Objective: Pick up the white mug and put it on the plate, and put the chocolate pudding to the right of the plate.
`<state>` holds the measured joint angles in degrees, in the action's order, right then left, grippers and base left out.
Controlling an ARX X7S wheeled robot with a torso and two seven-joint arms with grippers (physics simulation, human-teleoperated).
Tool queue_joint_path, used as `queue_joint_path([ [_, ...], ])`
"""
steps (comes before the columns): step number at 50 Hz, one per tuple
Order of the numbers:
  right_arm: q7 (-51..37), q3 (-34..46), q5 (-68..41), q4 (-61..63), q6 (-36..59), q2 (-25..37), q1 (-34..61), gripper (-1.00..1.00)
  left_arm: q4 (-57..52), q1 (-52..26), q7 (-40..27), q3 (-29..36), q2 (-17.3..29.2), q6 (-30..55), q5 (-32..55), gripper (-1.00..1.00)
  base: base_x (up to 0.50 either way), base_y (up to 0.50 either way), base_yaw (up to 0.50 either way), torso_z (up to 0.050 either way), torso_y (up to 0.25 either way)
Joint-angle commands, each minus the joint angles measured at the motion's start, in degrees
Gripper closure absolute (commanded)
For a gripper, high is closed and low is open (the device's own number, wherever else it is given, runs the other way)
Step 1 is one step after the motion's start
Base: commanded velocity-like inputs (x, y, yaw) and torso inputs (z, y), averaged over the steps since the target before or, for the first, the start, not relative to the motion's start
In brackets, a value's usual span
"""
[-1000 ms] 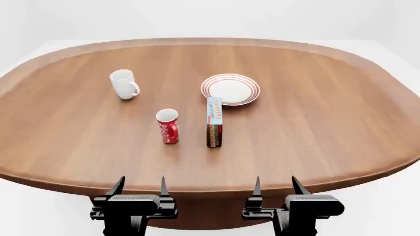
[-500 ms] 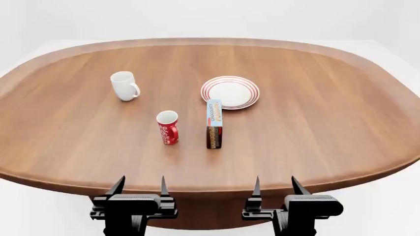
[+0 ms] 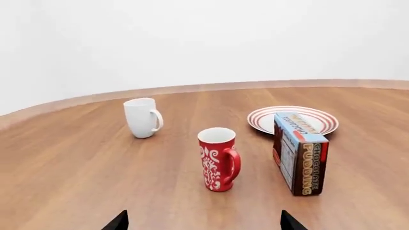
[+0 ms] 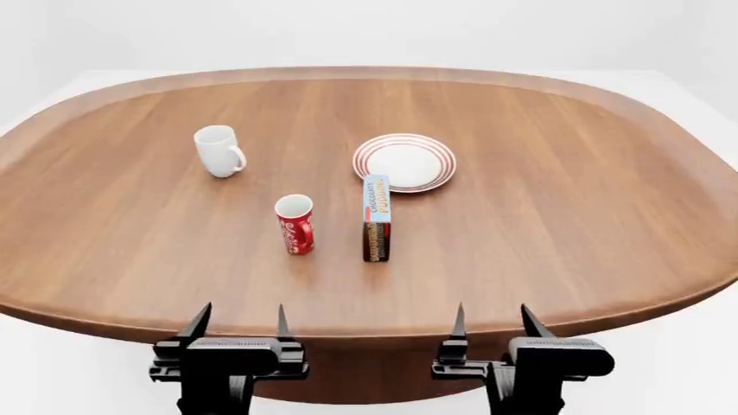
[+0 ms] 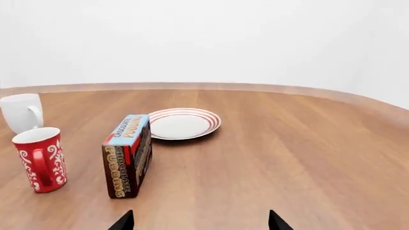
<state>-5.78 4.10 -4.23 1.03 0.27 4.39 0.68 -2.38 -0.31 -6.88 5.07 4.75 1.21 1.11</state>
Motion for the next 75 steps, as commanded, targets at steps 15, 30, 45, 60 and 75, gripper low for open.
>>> queue_joint_path([
  [15, -7.79, -20.12, -6.98, 32.49, 2.01, 7.65, 6.73, -1.00, -33.30, -1.45, -8.32, -15.13, 6.73, 3.01, -4.10, -1.00, 0.00, 0.00, 0.00, 0.000, 0.000],
  [30, -9.49, -30.89, -13.37, 43.03, -1.60, 12.17, 8.69, -1.00, -43.86, -2.33, -12.28, -27.70, 10.49, 3.14, -4.77, -1.00, 0.00, 0.00, 0.00, 0.000, 0.000],
  [45, -8.63, -34.29, -16.87, 44.58, -5.86, 12.99, 8.78, -1.00, -47.67, -2.65, -13.97, -34.75, 11.54, 4.31, -2.19, -1.00, 0.00, 0.00, 0.00, 0.000, 0.000],
  [60, -7.46, -34.27, -18.07, 45.82, -7.85, 13.30, 7.46, -1.00, -48.71, -2.33, -14.67, -36.39, 11.56, 4.43, -1.41, -1.00, 0.04, 0.00, 0.00, 0.000, 0.000],
  [75, -6.72, -33.26, -18.42, 46.23, -8.87, 13.38, 6.61, -1.00, -48.39, -1.76, -14.87, -36.09, 11.57, 3.83, -1.50, -1.00, 0.49, -0.07, 0.00, 0.000, 0.000],
])
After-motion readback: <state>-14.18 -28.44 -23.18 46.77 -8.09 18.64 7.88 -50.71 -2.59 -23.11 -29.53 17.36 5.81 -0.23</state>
